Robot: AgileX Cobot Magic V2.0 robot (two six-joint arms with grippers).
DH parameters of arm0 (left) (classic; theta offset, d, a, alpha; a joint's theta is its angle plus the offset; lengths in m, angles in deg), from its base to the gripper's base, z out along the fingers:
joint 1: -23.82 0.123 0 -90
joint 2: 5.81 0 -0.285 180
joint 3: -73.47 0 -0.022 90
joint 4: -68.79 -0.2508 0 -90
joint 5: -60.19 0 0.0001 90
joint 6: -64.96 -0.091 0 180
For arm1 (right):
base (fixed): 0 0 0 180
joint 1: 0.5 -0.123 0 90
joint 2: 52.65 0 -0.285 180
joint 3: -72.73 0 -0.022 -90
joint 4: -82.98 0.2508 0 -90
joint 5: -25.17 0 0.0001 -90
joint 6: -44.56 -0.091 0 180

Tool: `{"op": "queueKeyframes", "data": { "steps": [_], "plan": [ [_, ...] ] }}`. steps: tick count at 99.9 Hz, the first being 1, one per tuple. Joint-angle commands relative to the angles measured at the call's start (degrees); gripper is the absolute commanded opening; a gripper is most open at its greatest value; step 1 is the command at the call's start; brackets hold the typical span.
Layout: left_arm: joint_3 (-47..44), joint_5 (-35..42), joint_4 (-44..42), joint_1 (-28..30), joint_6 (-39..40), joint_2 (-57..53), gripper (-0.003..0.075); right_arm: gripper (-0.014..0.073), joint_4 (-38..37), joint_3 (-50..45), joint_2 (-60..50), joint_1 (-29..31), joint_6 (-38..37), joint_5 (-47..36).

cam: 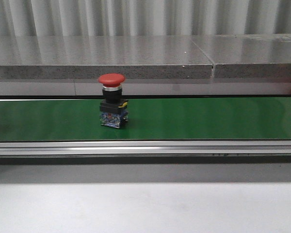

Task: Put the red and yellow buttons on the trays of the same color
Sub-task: 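Set the yellow button onto the belt behind the red one, release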

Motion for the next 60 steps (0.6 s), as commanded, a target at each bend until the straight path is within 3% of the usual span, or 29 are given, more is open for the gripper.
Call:
{"op": "queueKeyframes", "data": {
  "steps": [1, 6, 12, 60],
  "plan": [
    [1.5, 1.0, -0.5, -0.3, -0.8, -1.9, 0.0493, -0.0068, 0.6, 1.6, -0.3, -0.1, 0.6, -3.8],
    [1.5, 1.0, -0.4, -0.3, -1.0, -2.0, 0.0575, -0.0068, 0.6, 1.6, -0.3, -0.1, 0.6, -3.8],
    [1.5, 1.0, -0.4, -0.3, -1.0, -2.5, 0.0611, -0.0068, 0.6, 1.6, -0.3, -0.1, 0.6, -3.8],
    [3.6, 0.4, 0.0, -6.2, -2.7, -15.4, 0.0605, -0.0068, 0.6, 1.6, -0.3, -0.1, 0.6, -3.8]
  ]
}}
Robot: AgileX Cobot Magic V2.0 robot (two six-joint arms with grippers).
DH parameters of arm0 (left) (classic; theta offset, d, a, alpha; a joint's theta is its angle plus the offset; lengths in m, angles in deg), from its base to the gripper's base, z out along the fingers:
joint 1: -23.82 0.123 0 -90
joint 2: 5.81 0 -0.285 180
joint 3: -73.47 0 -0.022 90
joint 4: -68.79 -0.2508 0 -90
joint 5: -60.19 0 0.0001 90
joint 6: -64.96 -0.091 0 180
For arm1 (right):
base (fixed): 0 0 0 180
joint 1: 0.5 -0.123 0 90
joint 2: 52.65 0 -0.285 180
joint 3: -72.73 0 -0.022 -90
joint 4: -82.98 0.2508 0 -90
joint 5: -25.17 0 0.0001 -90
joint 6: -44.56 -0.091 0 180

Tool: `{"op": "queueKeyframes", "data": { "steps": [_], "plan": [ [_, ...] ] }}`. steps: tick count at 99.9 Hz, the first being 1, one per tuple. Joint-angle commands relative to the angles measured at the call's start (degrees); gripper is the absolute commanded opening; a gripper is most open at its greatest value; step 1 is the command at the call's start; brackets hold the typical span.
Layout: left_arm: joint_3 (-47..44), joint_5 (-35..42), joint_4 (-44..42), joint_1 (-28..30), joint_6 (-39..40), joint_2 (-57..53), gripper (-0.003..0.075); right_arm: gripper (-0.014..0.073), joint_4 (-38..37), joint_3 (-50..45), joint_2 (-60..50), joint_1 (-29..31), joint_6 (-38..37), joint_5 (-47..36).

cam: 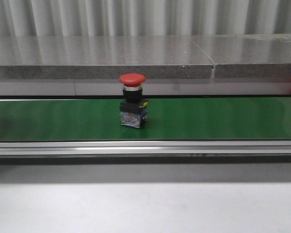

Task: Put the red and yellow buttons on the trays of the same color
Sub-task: 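Set the yellow button onto the belt behind the red one, release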

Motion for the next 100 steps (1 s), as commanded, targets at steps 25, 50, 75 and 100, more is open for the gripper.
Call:
{"op": "queueKeyframes", "data": {
  "steps": [25, 50, 75, 100],
  "plan": [
    [1.6, 1.3, -0.4, -1.9, -0.2, -13.5, 0.0605, -0.0068, 0.6, 1.6, -0.3, -0.1, 0.6, -3.8],
    [-5.9, 3.8, -0.4, -1.9, -0.2, -24.7, 0.0605, -0.0068, 0.6, 1.6, -0.3, -0.1, 0.6, -3.8],
    [-19.0, 10.1, -0.4, -1.9, -0.2, -37.3, 0.0519, -0.0068, 0.6, 1.6, -0.3, -0.1, 0.6, -3.8],
    [-28.7, 10.6, -0.4, -1.9, -0.2, -47.6, 0.0208, -0.0068, 0.6, 1.6, -0.3, -0.1, 0.6, -3.8]
  ]
}}
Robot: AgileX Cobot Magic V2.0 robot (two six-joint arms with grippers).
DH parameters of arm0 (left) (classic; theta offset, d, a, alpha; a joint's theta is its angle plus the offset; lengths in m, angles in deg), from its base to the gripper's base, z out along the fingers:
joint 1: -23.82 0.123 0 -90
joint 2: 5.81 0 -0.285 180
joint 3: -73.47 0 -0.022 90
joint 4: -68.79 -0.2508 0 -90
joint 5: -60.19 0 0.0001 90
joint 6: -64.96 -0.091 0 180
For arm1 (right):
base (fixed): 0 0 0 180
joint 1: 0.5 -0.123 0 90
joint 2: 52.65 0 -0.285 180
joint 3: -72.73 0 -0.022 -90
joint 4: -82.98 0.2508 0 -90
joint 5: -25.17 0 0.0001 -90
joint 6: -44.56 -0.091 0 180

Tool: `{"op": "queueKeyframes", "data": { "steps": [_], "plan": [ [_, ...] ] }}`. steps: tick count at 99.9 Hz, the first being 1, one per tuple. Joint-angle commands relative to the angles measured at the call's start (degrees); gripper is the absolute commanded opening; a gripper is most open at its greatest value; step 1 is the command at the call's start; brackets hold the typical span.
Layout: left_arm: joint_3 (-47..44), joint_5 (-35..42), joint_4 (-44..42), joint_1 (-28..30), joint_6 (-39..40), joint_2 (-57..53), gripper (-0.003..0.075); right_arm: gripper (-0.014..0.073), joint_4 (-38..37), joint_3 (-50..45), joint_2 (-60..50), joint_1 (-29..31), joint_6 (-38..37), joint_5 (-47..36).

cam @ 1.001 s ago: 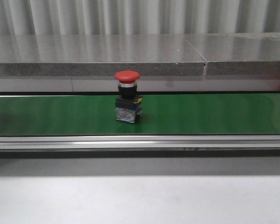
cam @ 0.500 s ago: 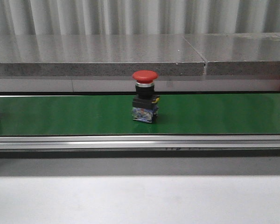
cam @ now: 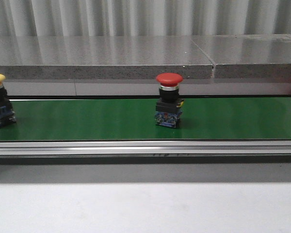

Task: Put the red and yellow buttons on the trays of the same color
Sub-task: 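Set the yellow button onto the belt behind the red one, release, then reach the right gripper toward the red button arriving on the belt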

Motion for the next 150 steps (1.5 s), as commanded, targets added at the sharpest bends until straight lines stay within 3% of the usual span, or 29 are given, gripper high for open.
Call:
{"op": "queueKeyframes", "data": {
  "steps": [1, 17, 118, 125, 132, 144, 150],
  "plan": [
    [-0.8, 4.4, -0.3, -0.7, 0.1, -2.8, 0.0188, -0.0068, 0.6, 1.6, -0.3, -0.1, 0.6, -3.8],
    [-2.8, 4.0, -0.3, -0.7, 0.1, -5.9, -0.0020, -0.0068, 0.6, 1.6, -0.3, -0.1, 0.6, -3.8],
    [-2.8, 2.5, -0.3, -0.7, 0.1, -6.2, -0.0021, -0.0053, 0.7, 1.6, -0.2, -0.1, 0.6, -2.4],
    [-2.8, 2.5, -0.3, -0.7, 0.1, -6.2, -0.0021, 0.0016, 1.1, 1.6, -0.2, -0.1, 0.6, -2.0],
    [-2.8, 2.5, -0.3, -0.7, 0.1, -6.2, -0.0021, 0.0149, 1.4, 1.6, -0.2, -0.1, 0.6, -1.3],
    [-2.8, 2.5, -0.3, -0.7, 0.1, -6.2, -0.0021, 0.0472, 1.5, 1.6, -0.2, -0.1, 0.6, -0.6],
    [-2.8, 2.5, -0.3, -0.7, 0.1, -6.2, -0.0021, 0.0591, 1.5, 1.6, -0.2, -0.1, 0.6, -0.3]
  ]
}}
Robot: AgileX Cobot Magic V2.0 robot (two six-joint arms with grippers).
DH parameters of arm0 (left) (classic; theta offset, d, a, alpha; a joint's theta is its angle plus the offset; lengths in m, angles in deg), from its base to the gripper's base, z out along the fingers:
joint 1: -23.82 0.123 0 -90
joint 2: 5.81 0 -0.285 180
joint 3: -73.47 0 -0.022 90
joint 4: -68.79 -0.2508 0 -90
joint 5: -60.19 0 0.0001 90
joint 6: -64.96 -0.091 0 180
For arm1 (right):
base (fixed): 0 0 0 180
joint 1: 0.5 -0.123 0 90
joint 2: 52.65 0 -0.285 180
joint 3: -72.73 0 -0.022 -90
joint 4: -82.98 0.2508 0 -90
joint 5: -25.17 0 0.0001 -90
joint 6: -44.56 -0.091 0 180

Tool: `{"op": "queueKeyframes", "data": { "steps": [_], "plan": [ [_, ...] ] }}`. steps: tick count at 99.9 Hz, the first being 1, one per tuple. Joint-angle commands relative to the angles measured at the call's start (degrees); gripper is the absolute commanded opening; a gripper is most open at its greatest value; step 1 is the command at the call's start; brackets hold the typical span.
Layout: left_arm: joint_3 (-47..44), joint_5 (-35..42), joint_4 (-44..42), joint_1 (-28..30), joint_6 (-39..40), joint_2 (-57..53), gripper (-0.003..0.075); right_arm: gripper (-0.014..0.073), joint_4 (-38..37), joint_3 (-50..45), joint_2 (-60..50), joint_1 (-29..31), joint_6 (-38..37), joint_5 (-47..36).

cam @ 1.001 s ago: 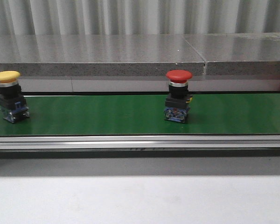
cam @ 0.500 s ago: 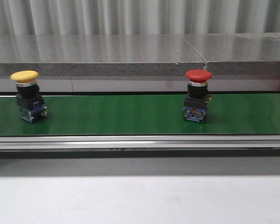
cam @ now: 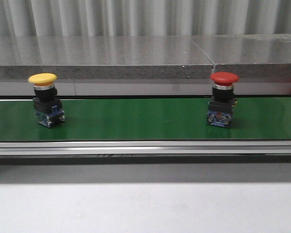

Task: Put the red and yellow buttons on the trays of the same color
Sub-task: 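Reach the right gripper toward the red button arriving on the belt, then grasp the red button and lower it into the red tray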

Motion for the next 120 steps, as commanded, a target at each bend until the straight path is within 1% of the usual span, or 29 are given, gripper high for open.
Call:
{"op": "queueKeyframes", "data": {
  "steps": [1, 6, 14, 28, 39, 58, 77, 92, 120],
  "plan": [
    [1.7, 3.5, -0.2, -0.7, 0.1, 0.2, -0.0021, 0.0615, 1.1, 1.6, -0.2, -0.1, 0.6, -2.6],
    [1.7, 3.5, -0.2, -0.7, 0.1, 0.2, -0.0021, 0.0669, 1.1, 1.6, -0.2, -0.1, 0.6, -2.4],
    [1.7, 3.5, -0.2, -0.7, 0.1, 0.2, -0.0021, 0.0644, 1.2, 1.6, 0.1, -0.1, 0.6, -2.3],
    [1.7, 3.5, -0.2, -0.7, 0.1, 0.2, -0.0021, 0.0644, 1.2, 1.7, 2.8, -0.1, 0.6, -2.1],
    [1.7, 3.5, -0.2, -0.7, 0.1, 0.2, -0.0021, 0.0644, 1.2, 2.0, 6.9, -0.3, 0.6, -1.4],
    [1.7, 3.5, -0.2, -0.7, 0.1, 0.2, -0.0021, 0.0644, 1.2, 2.1, 15.5, -4.8, 3.8, -2.2],
    [1.7, 3.5, -0.2, -0.7, 0.1, 0.2, -0.0021, 0.0644, 1.2, 2.2, 23.7, -9.4, 4.2, -7.9],
    [1.7, 3.5, -0.2, -0.7, 0.1, 0.2, -0.0021, 0.0644, 1.2, 5.4, 29.0, -11.1, 4.2, -9.5],
    [1.7, 3.5, -0.2, -0.7, 0.1, 0.2, -0.0021, 0.0644, 1.2, 13.1, 39.0, -11.2, 4.7, -9.9]
  ]
}}
